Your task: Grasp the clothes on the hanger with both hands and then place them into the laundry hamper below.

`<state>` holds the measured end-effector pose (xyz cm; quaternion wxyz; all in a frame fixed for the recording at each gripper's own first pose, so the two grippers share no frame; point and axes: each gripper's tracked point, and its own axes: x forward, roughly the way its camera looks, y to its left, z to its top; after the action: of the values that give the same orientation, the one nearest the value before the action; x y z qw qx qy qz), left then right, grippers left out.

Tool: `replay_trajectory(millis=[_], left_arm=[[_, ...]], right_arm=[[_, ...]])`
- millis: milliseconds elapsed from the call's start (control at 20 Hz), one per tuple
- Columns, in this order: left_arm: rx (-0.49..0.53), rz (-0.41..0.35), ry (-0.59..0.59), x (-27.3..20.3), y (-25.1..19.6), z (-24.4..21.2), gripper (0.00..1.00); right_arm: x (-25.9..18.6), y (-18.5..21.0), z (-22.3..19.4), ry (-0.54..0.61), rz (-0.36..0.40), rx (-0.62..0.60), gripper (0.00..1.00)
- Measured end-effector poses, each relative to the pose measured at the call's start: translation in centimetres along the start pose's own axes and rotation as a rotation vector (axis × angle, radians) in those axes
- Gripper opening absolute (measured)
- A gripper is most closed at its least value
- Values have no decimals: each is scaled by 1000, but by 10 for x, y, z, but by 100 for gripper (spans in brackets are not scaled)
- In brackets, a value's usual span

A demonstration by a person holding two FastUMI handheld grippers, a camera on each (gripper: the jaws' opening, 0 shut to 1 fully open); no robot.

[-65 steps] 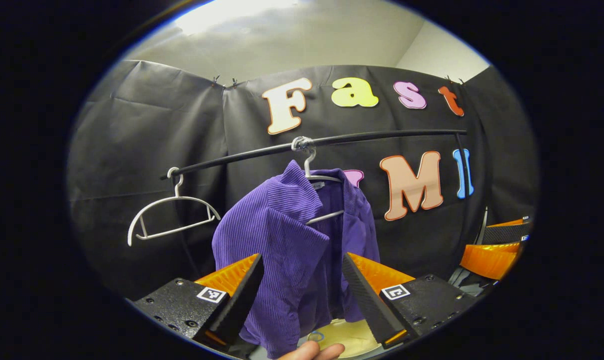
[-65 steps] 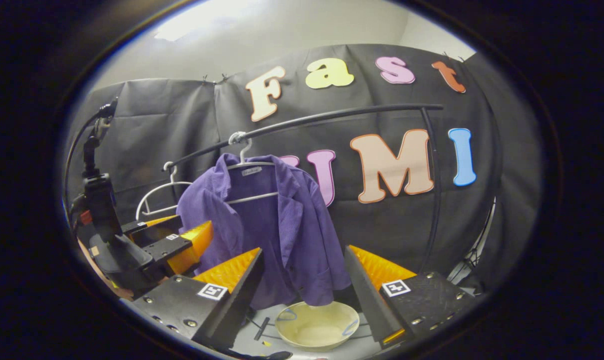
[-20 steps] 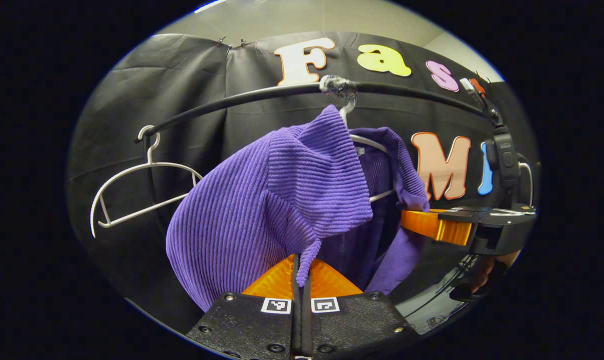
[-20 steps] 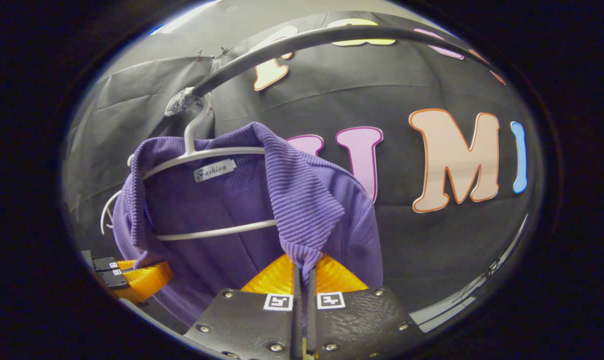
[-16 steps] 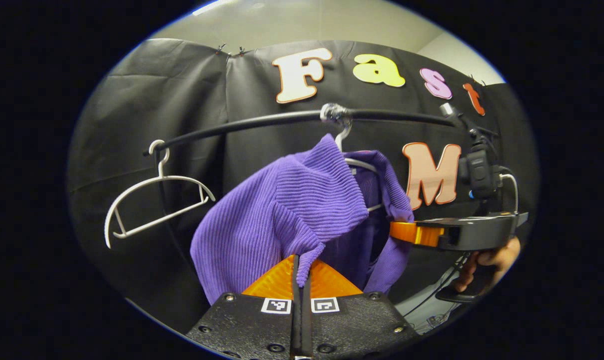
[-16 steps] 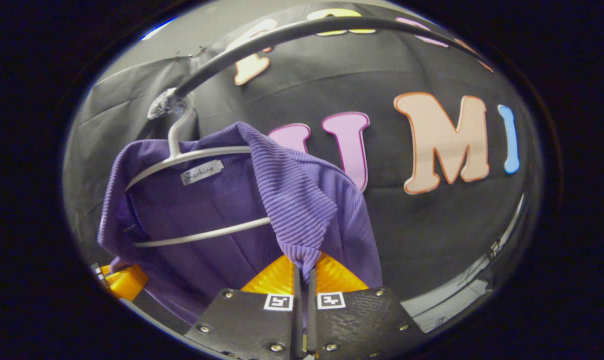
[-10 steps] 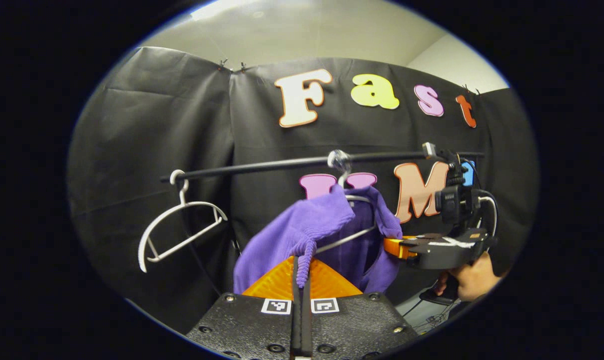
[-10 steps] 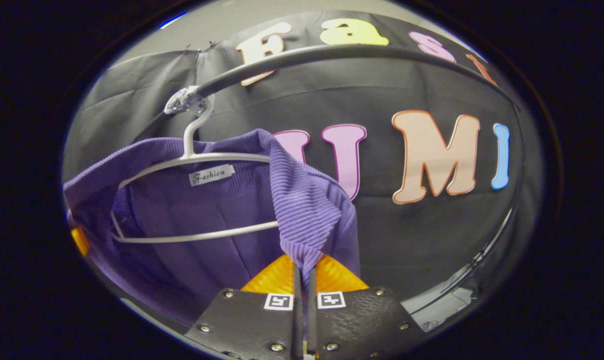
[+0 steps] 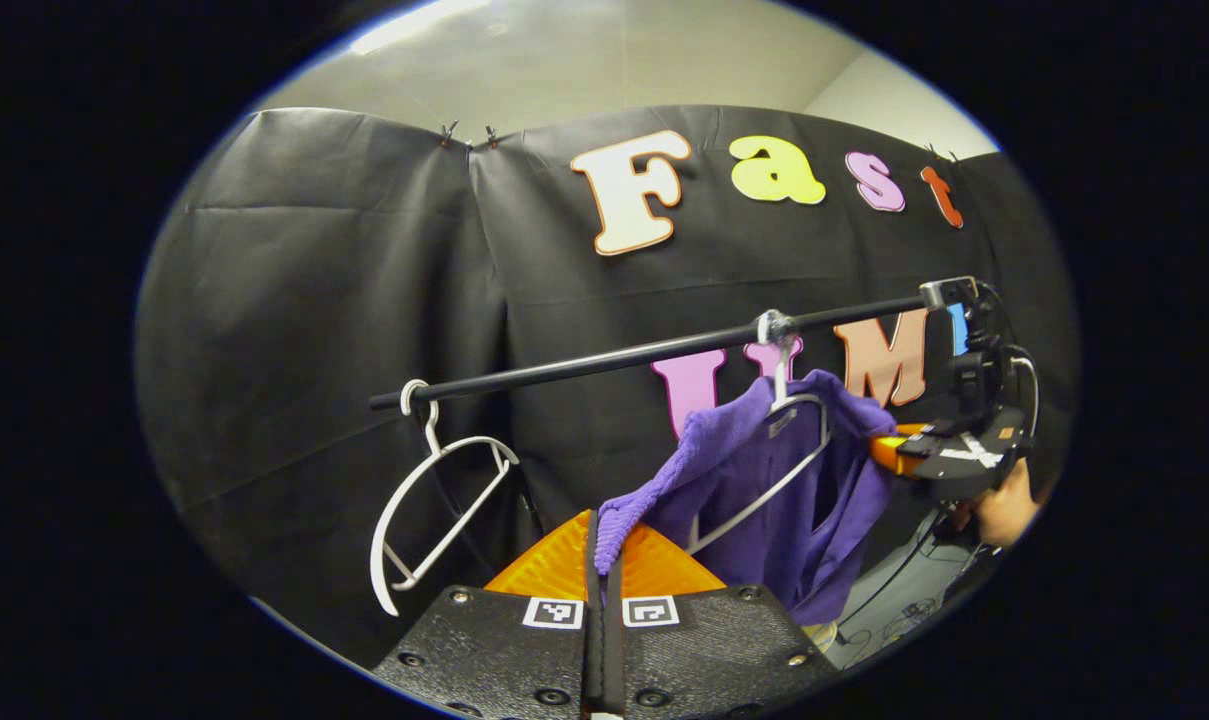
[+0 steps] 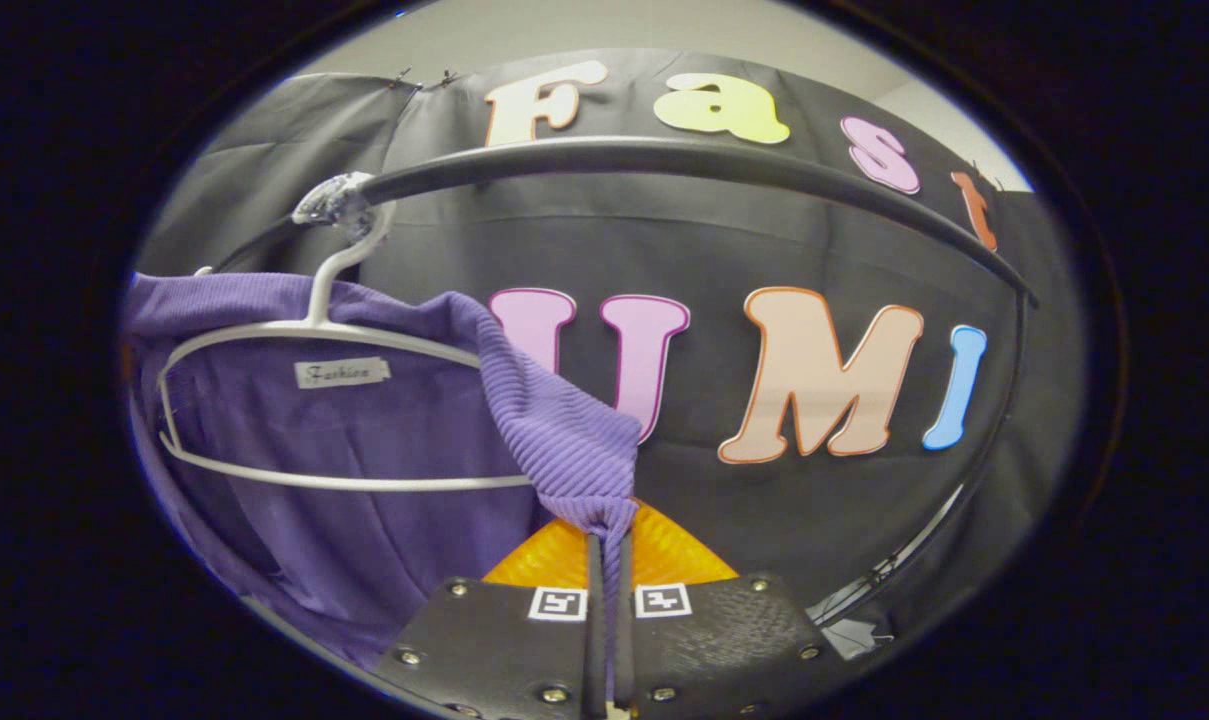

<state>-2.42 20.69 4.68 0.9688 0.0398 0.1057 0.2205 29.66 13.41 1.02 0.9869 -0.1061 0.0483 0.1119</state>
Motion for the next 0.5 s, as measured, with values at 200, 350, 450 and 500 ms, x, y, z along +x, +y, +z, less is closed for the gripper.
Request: replay_trajectory(millis=[200,350,450,500], left_arm=[[111,-32,-45,33,30,10,2],[176,-30,-68,61,48,16,2],[147,-49,-55,80,47,11,0],[138,-64,-61,88,43,10,0]], right_arm=[[14,-18,16,-83,-88,26,3],[26,-27,21,-103,-138,45,3],[32,-30,25,-125,-166,52,3],[34,-32,31,-143,-187,50,7]])
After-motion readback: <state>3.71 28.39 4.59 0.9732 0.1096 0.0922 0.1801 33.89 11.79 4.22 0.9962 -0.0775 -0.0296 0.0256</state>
